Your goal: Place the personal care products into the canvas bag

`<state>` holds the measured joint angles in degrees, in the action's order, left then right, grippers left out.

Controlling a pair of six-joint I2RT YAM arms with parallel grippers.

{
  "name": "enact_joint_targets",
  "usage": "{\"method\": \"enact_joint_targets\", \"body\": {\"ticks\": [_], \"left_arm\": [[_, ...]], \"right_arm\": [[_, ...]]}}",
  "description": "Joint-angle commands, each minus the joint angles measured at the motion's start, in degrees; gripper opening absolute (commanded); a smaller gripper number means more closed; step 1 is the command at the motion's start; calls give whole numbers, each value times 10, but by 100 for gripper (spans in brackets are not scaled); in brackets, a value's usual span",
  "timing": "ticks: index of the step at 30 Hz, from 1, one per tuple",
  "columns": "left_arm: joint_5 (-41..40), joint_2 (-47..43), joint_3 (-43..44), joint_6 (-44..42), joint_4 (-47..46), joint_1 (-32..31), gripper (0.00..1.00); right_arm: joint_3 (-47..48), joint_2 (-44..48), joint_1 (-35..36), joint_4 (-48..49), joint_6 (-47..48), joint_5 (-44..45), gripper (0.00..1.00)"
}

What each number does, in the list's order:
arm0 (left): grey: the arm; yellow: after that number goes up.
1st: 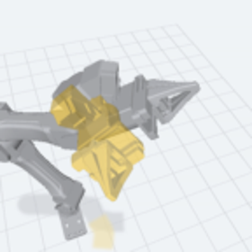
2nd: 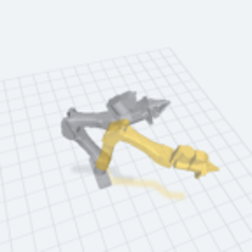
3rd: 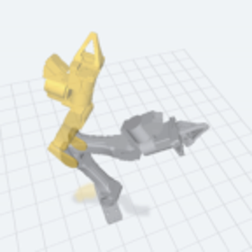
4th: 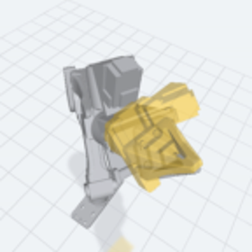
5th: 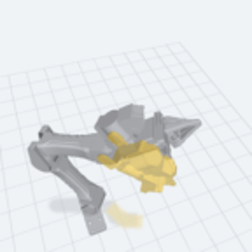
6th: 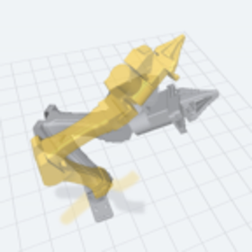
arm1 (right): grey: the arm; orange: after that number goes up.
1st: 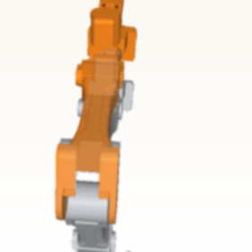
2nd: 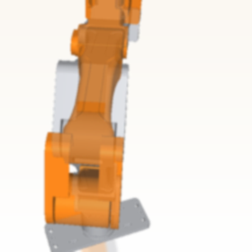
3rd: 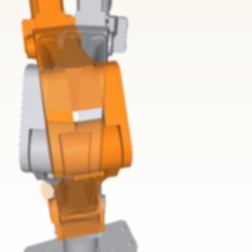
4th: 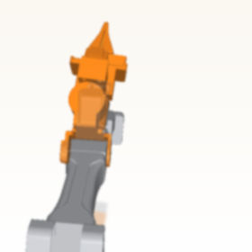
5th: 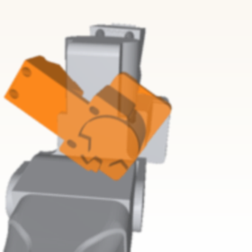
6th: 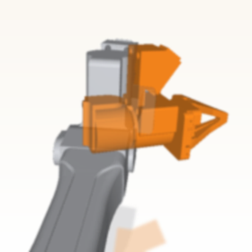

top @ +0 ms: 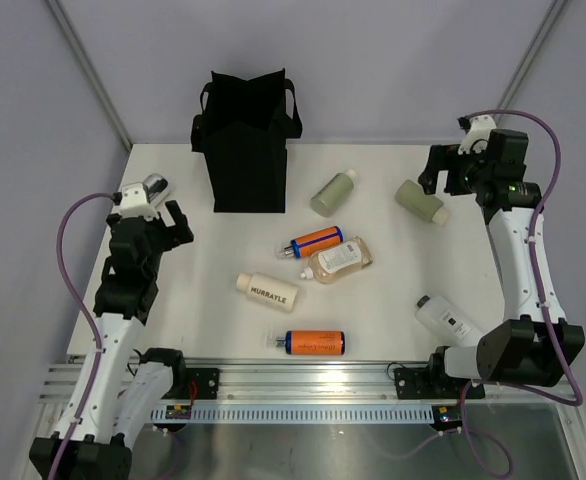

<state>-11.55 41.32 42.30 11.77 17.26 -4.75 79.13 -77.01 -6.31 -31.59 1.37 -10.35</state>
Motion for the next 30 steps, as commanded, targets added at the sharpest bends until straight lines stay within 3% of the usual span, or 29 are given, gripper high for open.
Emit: {"method": "enact_joint_targets", "body": {"ticks": [1,3,11,14,21,27,30], "left_arm": [[13,21,1,-24,-55,3,99],[3,30,0,-26,-62,3,99],[-36,114,30,-54,-47,4,99],[-37,165,60,-45,-14,15,99],[99,270,128,-14,22,129,99],[66,380,224,-1,59,164,99],[43,437,271,-70,37,164,99]], "right_arm": [[37,4,9,-111,244,-291,100],[51,-8,18,-173,357,-344,100],[57,-44,28,-334,547,-433,100],[64,-61,28,-319,518,-442,100],[98,-102,28,-270,472,-436,99],[117,-125,28,-245,426,-420,99],[124,-134,28,-238,409,-417,99]]}}
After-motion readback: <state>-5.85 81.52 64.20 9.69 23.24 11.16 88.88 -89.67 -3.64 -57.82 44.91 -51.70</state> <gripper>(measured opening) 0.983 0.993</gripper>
